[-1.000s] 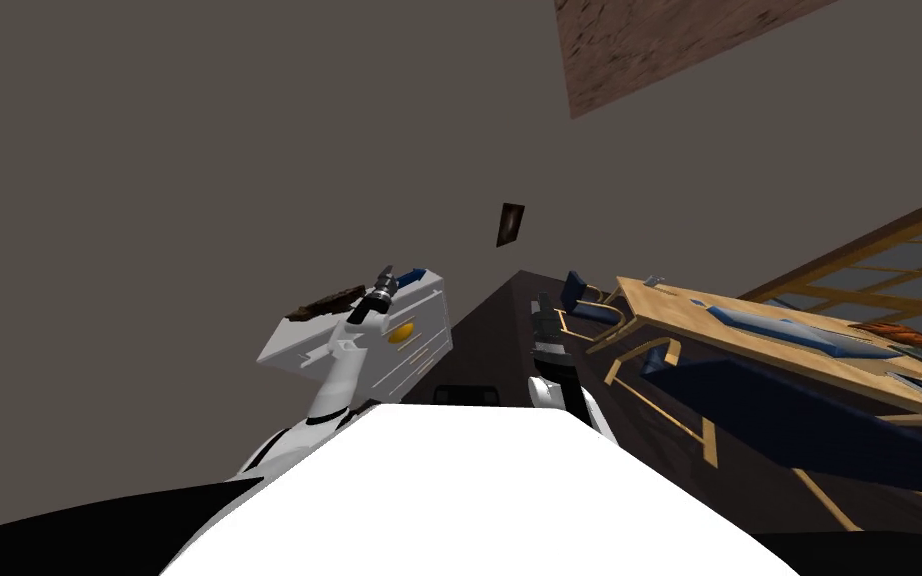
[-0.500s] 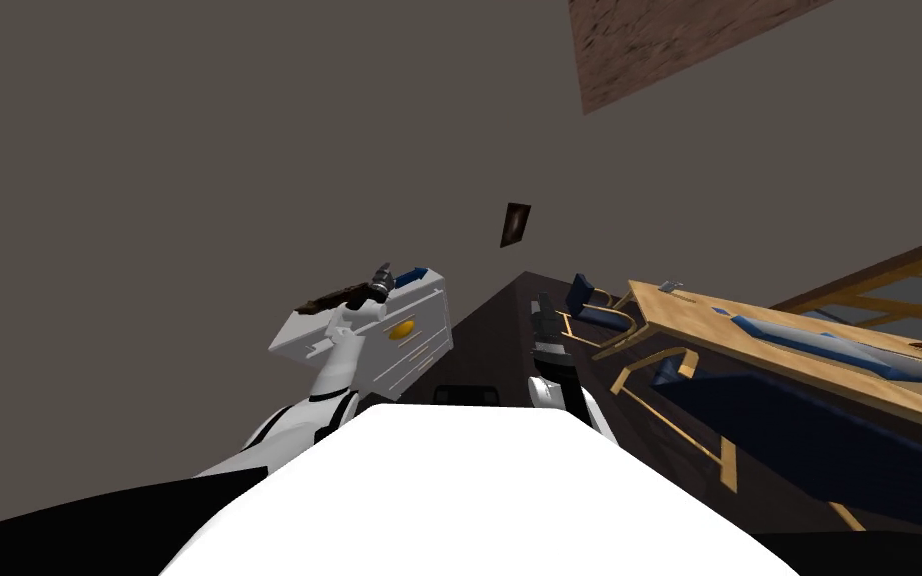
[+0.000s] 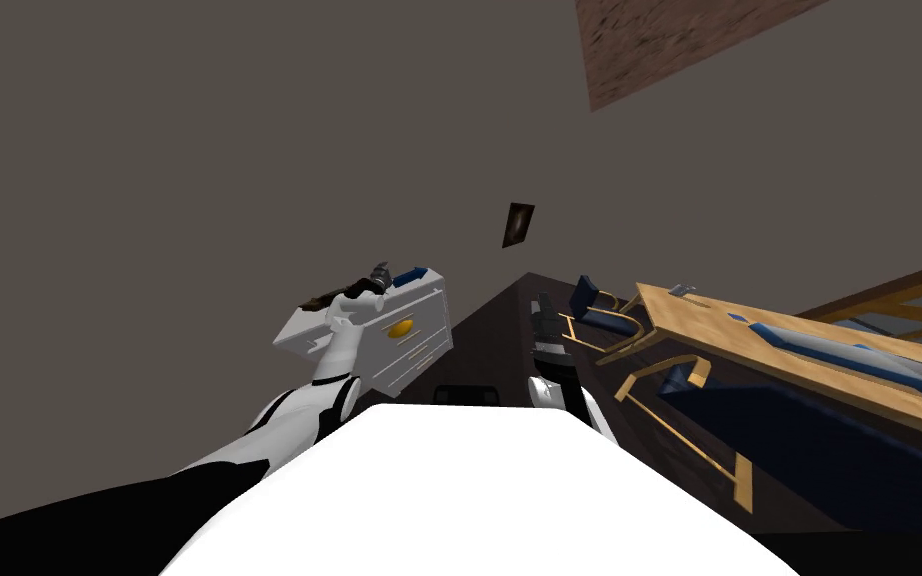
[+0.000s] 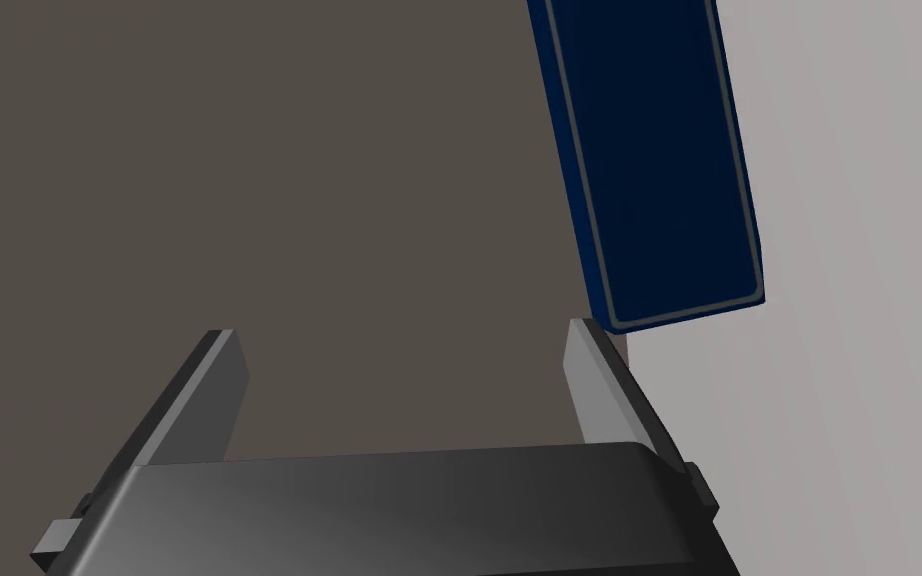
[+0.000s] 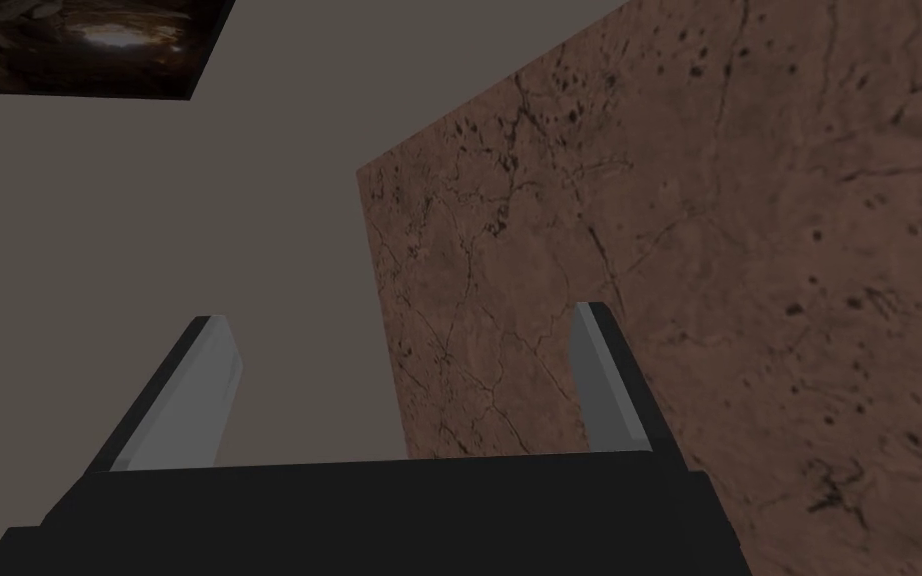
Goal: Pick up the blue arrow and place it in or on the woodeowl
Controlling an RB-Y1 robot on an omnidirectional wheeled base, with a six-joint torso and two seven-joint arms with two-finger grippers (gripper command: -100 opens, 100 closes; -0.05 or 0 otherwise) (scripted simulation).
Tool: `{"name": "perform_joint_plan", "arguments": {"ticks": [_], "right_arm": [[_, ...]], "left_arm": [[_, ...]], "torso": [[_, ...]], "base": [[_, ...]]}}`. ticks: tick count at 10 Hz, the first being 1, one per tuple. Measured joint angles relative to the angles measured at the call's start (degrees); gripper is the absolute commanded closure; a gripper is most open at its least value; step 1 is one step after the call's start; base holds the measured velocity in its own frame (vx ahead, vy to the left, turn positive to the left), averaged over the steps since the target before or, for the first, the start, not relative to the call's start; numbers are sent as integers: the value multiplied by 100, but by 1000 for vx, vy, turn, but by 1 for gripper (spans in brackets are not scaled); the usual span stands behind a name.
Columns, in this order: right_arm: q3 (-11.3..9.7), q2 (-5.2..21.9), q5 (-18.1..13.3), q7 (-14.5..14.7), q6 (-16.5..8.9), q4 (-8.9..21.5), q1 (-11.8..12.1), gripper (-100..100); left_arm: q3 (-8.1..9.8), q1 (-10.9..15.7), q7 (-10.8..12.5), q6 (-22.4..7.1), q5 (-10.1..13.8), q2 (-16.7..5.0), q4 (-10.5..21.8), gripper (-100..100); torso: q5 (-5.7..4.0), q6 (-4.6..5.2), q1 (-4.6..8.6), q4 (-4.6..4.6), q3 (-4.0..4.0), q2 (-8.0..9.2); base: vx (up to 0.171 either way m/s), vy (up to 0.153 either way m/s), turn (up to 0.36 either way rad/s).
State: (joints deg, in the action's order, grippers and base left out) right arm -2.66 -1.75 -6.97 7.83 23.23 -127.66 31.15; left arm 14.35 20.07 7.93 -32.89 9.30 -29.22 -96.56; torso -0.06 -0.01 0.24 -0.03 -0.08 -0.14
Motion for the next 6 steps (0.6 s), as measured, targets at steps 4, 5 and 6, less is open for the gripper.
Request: {"name": "perform_joint_plan", "arguments": {"ticks": [4,5,6], "right_arm": [[0,0,0,0,0,0,0,0],[0,0,0,0,0,0,-1,0],[0,0,0,0,0,0,0,0]], "left_arm": [[101,568,60,-650,112,-264,558,-100],[111,615,66,-790,120,-278,618,-100],[162,734,81,-953,183,-390,733,-100]], "torso": [[0,3,-2,-1,-2,-2],[2,4,-10,-1,-1,0],[0,0,-3,-1,-1,-3]], "base": [[7,-46,40],[16,-66,86],[21,-65,66]]}}
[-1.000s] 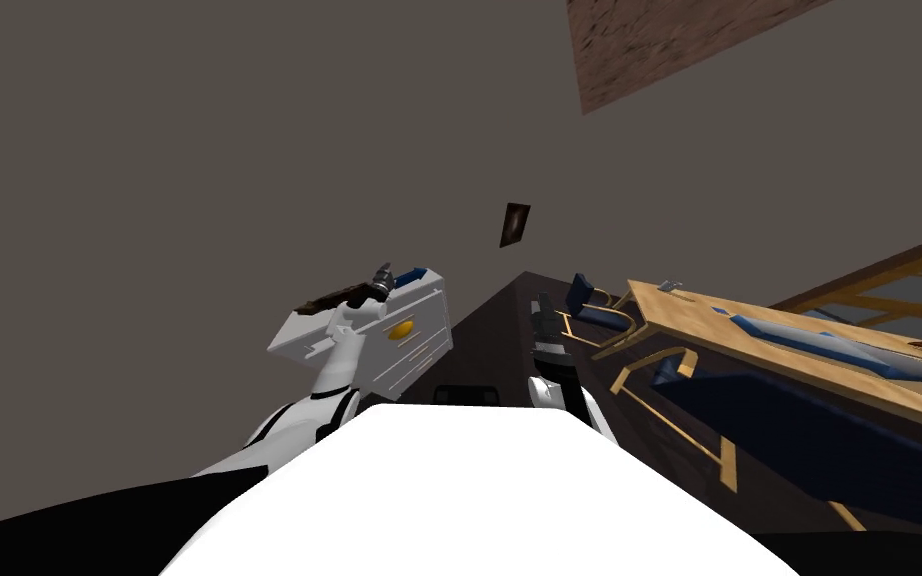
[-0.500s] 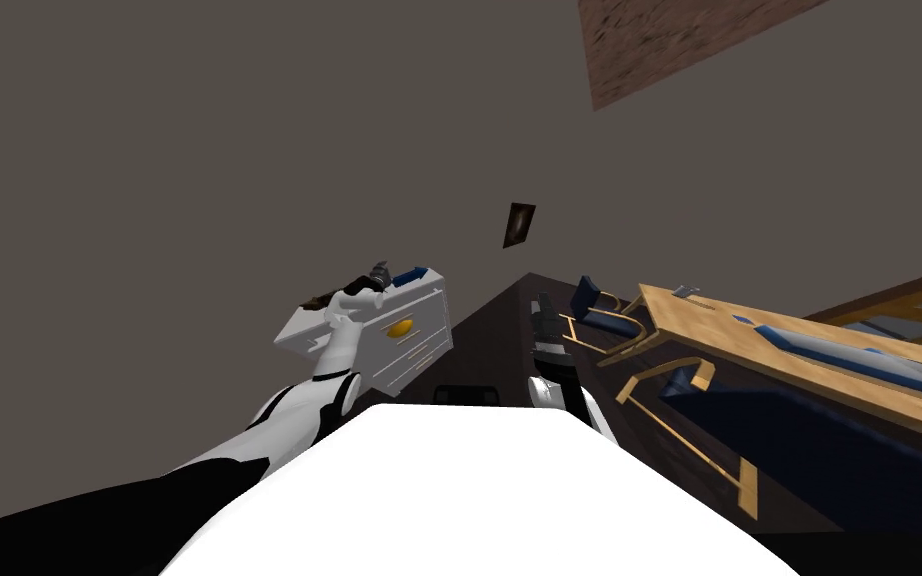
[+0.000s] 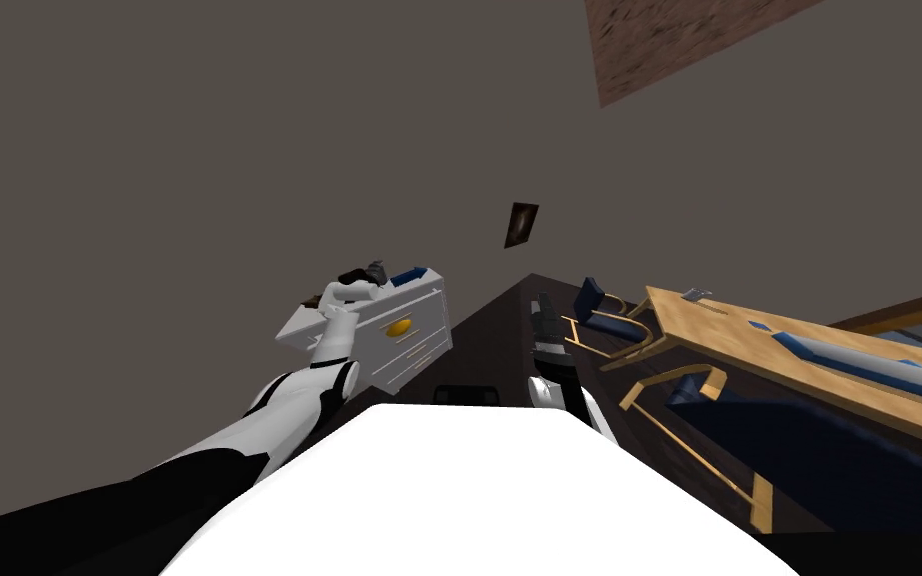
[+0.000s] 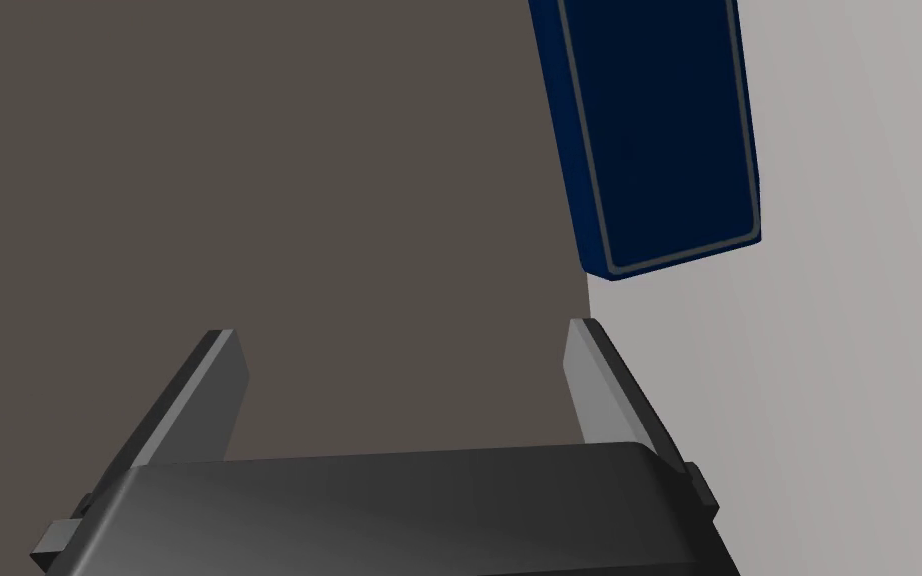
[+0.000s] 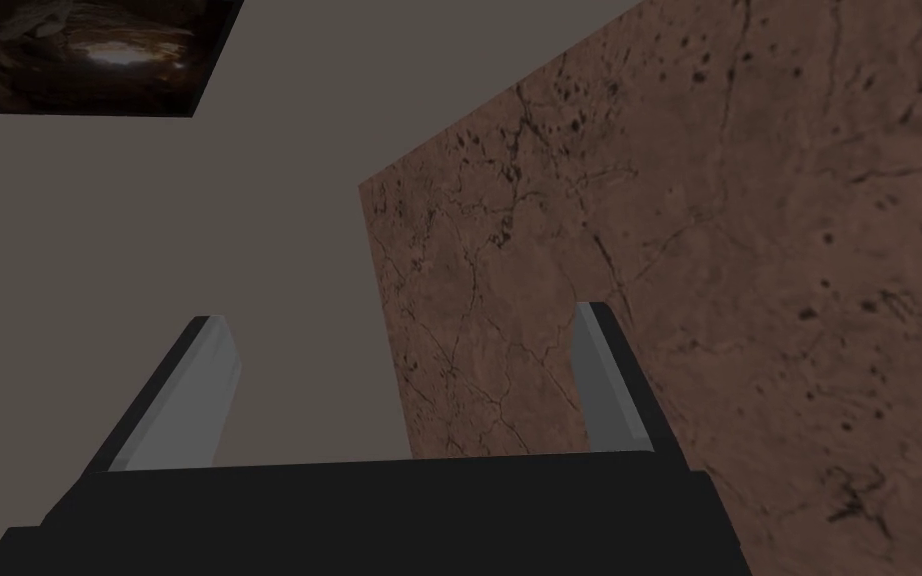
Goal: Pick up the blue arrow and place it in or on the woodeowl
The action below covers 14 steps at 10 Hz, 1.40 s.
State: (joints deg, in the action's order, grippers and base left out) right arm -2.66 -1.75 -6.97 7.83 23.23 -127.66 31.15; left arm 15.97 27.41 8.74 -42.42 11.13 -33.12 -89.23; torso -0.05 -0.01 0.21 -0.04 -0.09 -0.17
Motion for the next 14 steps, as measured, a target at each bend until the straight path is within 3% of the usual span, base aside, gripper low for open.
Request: {"name": "perform_joint_plan", "arguments": {"ticks": [2,7,14], "right_arm": [[0,0,0,0,0,0,-1,0],[0,0,0,0,0,0,0,0],[0,1,0,0,0,0,0,0]], "left_arm": [[16,254,30,-295,-30,-33,265,-100],[150,935,86,-1072,85,-357,1033,-100],[277,1666,150,-2044,143,-649,1944,-100]], "torso": [[2,4,-9,-1,-1,0],[2,3,-7,-3,-6,-9],[4,3,-14,-4,-5,-6]], "base": [[14,-38,39],[24,-40,32],[34,-38,28]]}}
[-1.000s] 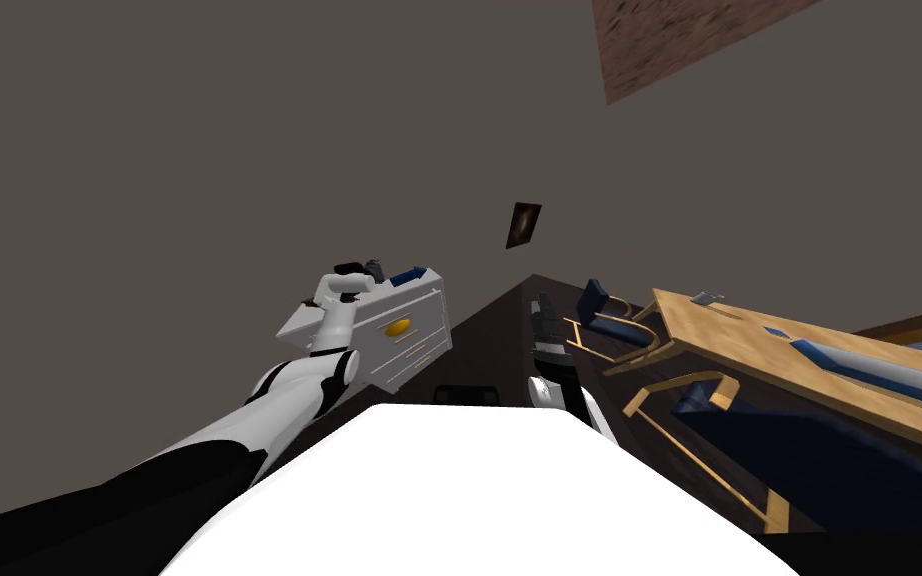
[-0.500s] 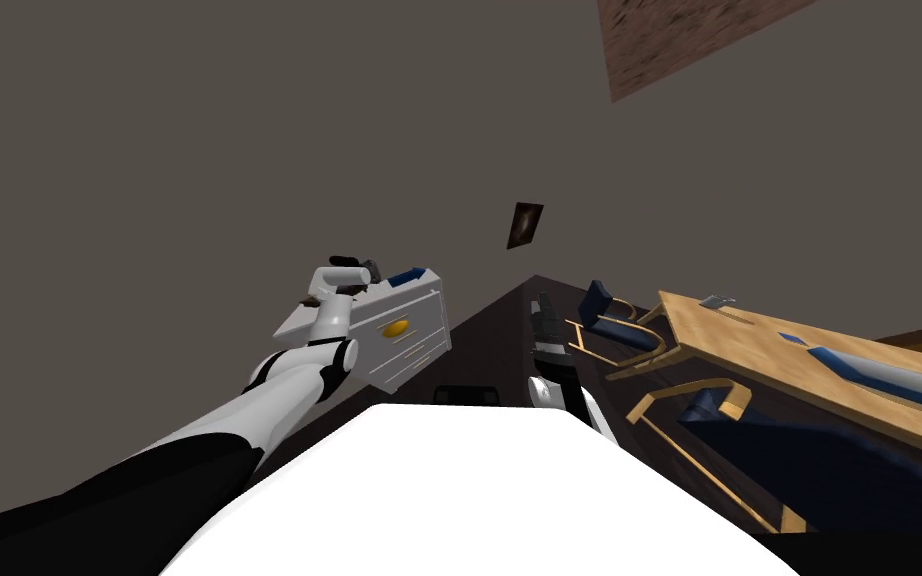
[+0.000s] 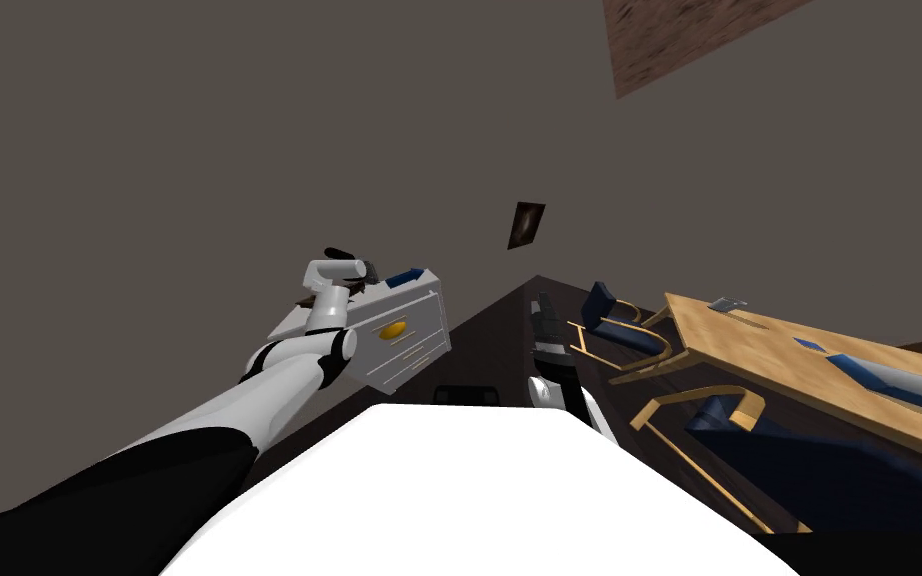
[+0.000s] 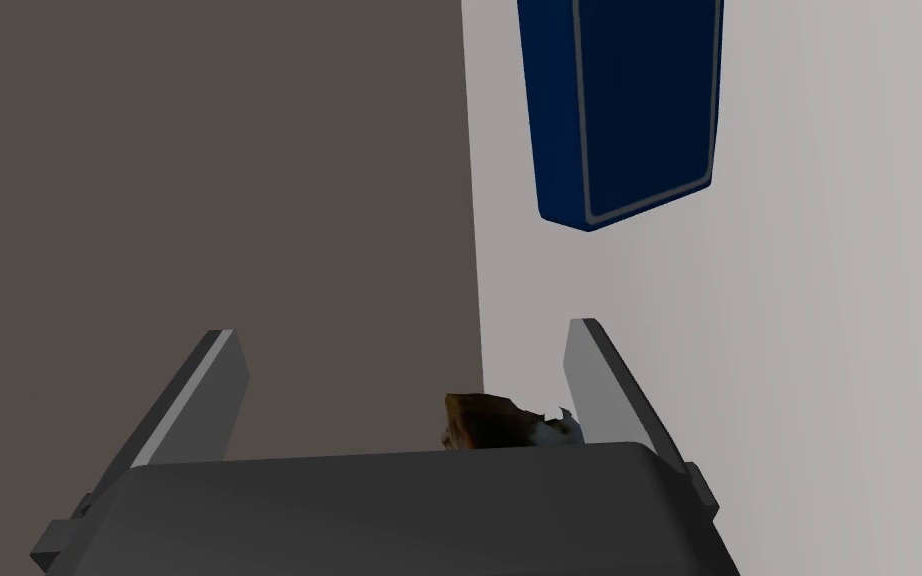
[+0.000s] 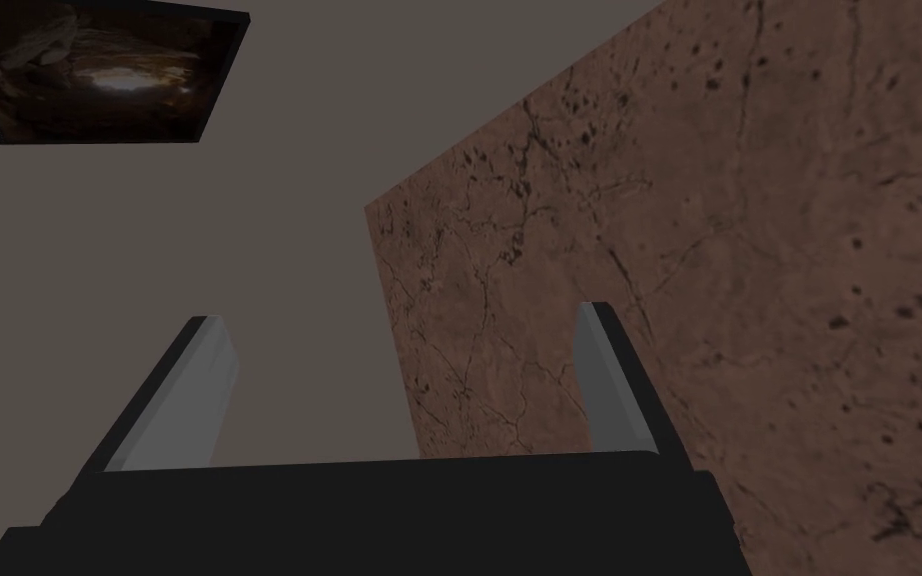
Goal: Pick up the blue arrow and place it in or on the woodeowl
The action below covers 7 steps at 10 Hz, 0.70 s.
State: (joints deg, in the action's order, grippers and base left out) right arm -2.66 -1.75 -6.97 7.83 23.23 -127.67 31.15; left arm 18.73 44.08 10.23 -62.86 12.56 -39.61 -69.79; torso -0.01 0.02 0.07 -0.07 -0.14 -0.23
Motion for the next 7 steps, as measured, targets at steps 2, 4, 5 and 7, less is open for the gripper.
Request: {"name": "perform_joint_plan", "arguments": {"ticks": [2,4,5,7], "right_arm": [[0,0,0,0,0,0,0,0],[0,0,0,0,0,0,0,0],[0,0,0,0,0,0,0,0],[0,0,0,0,0,0,0,0]], "left_arm": [[53,272,27,-323,17,-122,313,-100],[85,492,40,-618,25,-213,535,-100],[104,595,51,-794,30,-254,697,-100],[158,886,51,-1106,48,-391,1078,-100]], "torso": [[-1,0,5,-1,-3,-6],[-2,-1,5,0,-2,-6],[-1,0,4,-2,-5,-9],[0,0,2,-3,-8,-13]], "base": [[33,-29,15],[53,-37,18],[70,-33,13],[47,-25,3]]}}
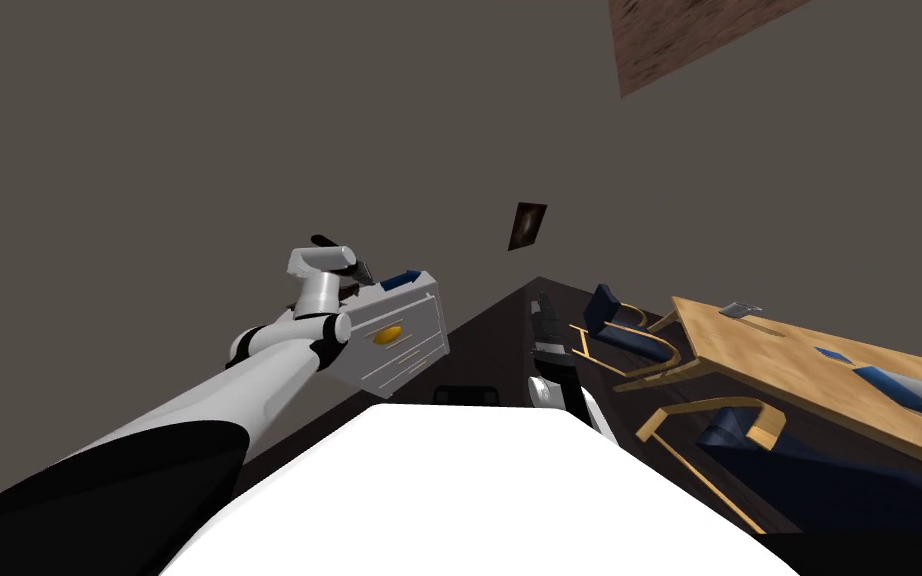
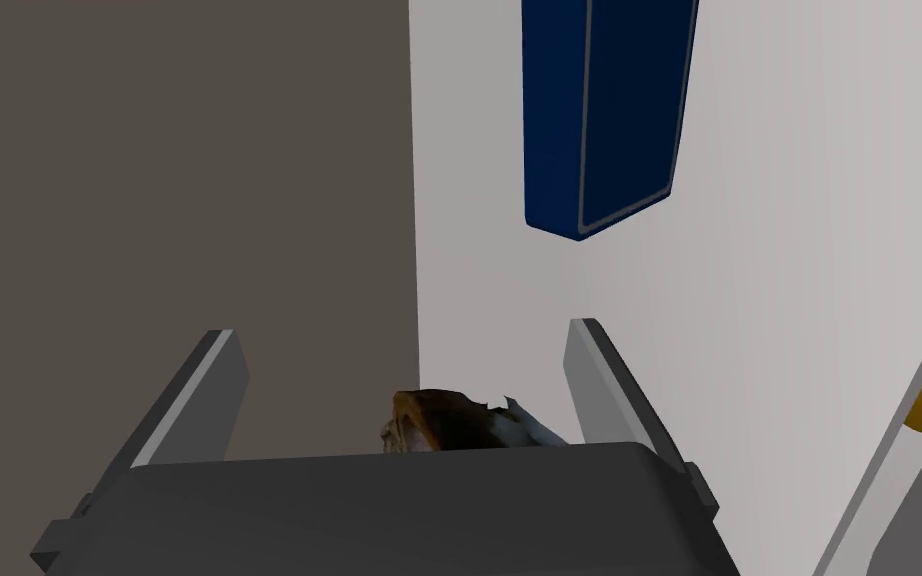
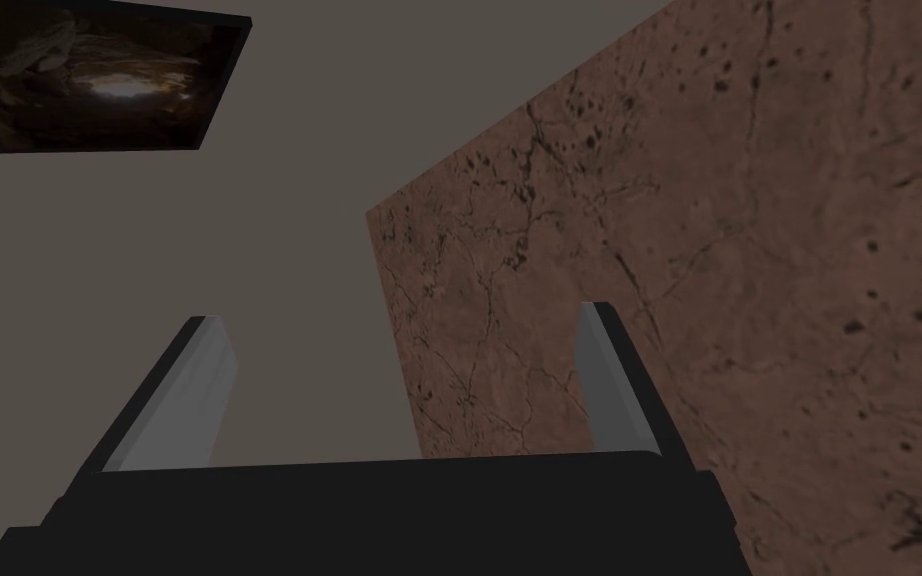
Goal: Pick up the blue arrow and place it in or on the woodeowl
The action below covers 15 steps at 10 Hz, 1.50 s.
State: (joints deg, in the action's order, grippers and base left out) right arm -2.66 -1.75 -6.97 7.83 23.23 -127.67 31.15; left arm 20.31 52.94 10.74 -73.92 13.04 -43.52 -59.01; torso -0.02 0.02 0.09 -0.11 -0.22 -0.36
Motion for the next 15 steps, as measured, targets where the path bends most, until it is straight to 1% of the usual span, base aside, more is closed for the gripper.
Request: {"name": "perform_joint_plan", "arguments": {"ticks": [1,3,4,5,6,9,10,11,13,14,15], "right_arm": [[0,0,0,0,0,0,0,0],[0,0,0,0,0,0,0,0],[0,0,0,0,0,0,0,0],[0,0,0,0,0,0,0,0],[0,0,0,0,0,0,0,0],[0,0,0,0,0,0,0,0],[0,0,0,0,0,0,0,0],[0,0,0,0,0,0,1,0],[0,0,0,0,0,0,0,0],[0,0,0,0,0,0,0,0],[0,0,0,0,0,0,0,0]], "left_arm": [[10,24,5,-143,3,-7,70,-100],[52,270,15,-465,4,-114,392,-100],[71,453,17,-618,-2,-194,601,-100],[69,582,28,-744,-21,-219,838,-100],[76,609,37,-875,-20,-230,891,-100],[124,1004,53,-1326,-45,-383,1426,-100],[157,1013,70,-1538,-36,-400,1431,-100],[178,1155,61,-1678,-47,-459,1622,-100],[203,1363,72,-2020,-69,-535,1901,-100],[217,1419,76,-2182,-74,-558,2010,-100],[222,1438,71,-2250,-74,-571,2098,-100]], "torso": [[1,0,-5,1,4,8],[0,0,1,0,1,3],[-2,1,5,0,-1,-4],[0,1,-2,-2,-4,-7],[3,0,-10,0,1,3],[1,1,-3,-1,-4,-7],[2,0,-7,-2,-4,-5],[1,1,-7,-4,-10,-18],[2,1,-7,-4,-8,-13],[3,0,-10,-3,-4,-5],[4,-1,-13,0,3,8]], "base": [[59,-29,-4],[69,-41,-4],[84,-22,0],[43,-1,-1],[74,-5,-21],[79,-17,-17],[123,-10,-30],[109,-8,-17],[81,-9,-30],[30,1,3],[58,-3,-32]]}}
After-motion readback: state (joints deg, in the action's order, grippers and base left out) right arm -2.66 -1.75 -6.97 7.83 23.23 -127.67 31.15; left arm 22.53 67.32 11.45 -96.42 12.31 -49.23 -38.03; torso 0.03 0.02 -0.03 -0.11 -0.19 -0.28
